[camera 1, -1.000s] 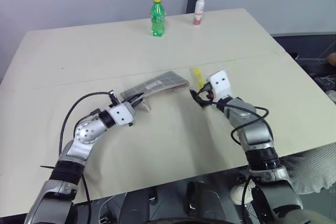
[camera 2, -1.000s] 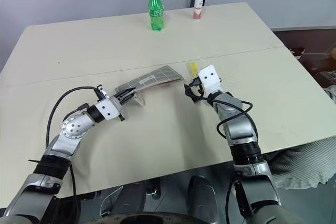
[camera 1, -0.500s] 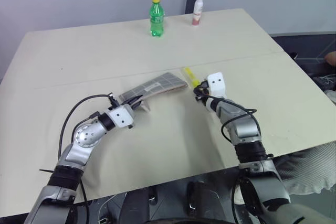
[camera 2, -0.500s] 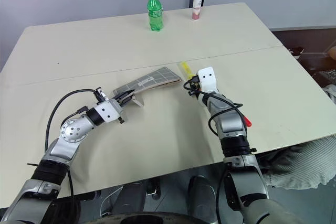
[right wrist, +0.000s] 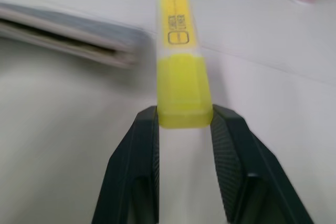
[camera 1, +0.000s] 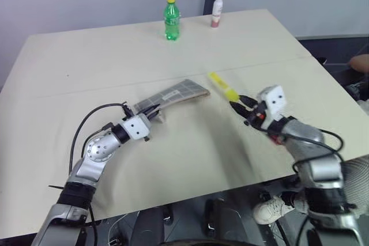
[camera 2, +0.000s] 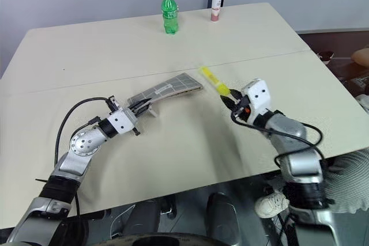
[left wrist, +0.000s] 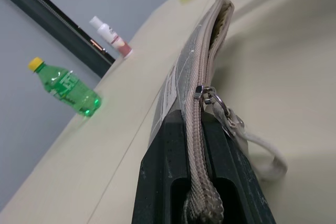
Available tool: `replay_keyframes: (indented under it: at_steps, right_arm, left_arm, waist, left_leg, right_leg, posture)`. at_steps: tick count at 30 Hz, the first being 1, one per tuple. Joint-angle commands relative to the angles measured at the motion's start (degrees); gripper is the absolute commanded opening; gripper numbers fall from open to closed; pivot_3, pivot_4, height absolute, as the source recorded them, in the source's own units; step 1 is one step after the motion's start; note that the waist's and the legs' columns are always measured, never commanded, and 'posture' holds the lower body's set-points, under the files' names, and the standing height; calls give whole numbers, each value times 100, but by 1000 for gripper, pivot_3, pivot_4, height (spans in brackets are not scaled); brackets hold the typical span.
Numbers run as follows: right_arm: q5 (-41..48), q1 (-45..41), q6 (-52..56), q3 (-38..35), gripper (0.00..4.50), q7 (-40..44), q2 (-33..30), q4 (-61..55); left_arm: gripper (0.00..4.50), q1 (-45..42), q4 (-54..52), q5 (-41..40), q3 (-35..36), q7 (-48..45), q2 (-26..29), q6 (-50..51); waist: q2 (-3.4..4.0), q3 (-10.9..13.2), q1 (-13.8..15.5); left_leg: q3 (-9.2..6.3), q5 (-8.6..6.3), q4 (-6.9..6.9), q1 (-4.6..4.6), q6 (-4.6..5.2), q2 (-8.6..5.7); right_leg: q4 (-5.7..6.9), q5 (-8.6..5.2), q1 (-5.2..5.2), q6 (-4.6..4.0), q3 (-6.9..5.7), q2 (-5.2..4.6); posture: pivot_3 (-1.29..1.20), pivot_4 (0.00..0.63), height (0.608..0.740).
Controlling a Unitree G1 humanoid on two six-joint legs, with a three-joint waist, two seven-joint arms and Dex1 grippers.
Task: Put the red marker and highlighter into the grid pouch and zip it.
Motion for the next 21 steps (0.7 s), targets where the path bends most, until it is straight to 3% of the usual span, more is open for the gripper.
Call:
replay_keyframes:
  at_steps: [1,11,21]
  right_arm:
    - [305,509,-89,-132,815,575,-415,-641]
    - [-653,355,-380,420,815,50,-437,-128]
    - [-95,769,-578,176,815,388,-388,-496]
  left_arm:
    - [0,-58,-113,-158,-23,-52,-39,15]
    - [0,-391,96,-139,-186,-234,-106,-32]
    - [0,-483,134,-132,-149,-276,-102,-24]
  waist:
    - [-2,0,7]
    - [-2,0,10]
    - [-4,0,5]
  left_leg:
    - [-4,0,0,1,0,0]
    - [-4,-1,2,-6,2,0]
    - [-5,-5,7,-5,8,-2]
  right_leg:
    - [-3,-1,4,-1,-2,1]
    - [-34,1,9,-3,-5,1]
    - [-37,2,21,-1,-10,1]
  posture:
    - [0,150,740]
    - [0,150,740]
    - [0,150,740]
